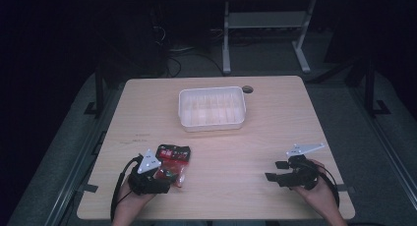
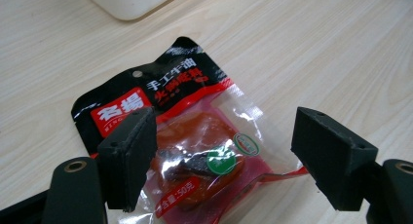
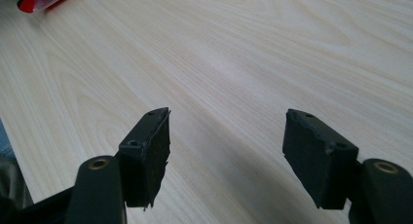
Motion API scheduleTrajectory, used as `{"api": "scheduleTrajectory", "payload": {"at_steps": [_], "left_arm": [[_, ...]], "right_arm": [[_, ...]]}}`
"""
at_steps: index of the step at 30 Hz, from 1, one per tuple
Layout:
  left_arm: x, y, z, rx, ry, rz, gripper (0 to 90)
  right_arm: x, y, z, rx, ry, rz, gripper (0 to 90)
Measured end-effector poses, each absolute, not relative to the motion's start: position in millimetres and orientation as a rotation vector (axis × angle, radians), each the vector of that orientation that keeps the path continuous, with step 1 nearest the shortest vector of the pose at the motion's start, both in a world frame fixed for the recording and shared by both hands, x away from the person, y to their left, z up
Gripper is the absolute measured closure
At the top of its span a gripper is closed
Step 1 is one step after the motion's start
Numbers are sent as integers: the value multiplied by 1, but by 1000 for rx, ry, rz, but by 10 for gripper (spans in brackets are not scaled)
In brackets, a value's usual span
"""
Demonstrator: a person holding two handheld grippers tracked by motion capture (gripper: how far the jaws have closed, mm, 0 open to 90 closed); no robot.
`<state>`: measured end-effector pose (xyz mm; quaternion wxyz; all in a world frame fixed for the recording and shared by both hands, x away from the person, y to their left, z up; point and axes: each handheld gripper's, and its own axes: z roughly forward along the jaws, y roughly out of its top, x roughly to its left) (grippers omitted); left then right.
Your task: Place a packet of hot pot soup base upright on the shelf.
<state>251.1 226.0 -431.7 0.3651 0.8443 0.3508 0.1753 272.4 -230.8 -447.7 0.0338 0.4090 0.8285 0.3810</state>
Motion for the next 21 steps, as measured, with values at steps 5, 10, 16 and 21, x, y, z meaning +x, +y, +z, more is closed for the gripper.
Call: {"api": "scheduleTrajectory", "payload": {"at_steps": [5,10,16,21], "left_arm": [[253,229,-433,2171,925,461,229],[255,232,-436,2166,962,454,224],[257,232,-439,2188,987,444,226],[263,236,-445,2175,1028,389,226]], "right_arm": [[272,-230,-448,1261,2553,1168,334],[273,-231,-448,1258,2550,1167,334],[273,-230,-448,1261,2549,1166,334],[273,-228,-448,1255,2553,1158,334]]}}
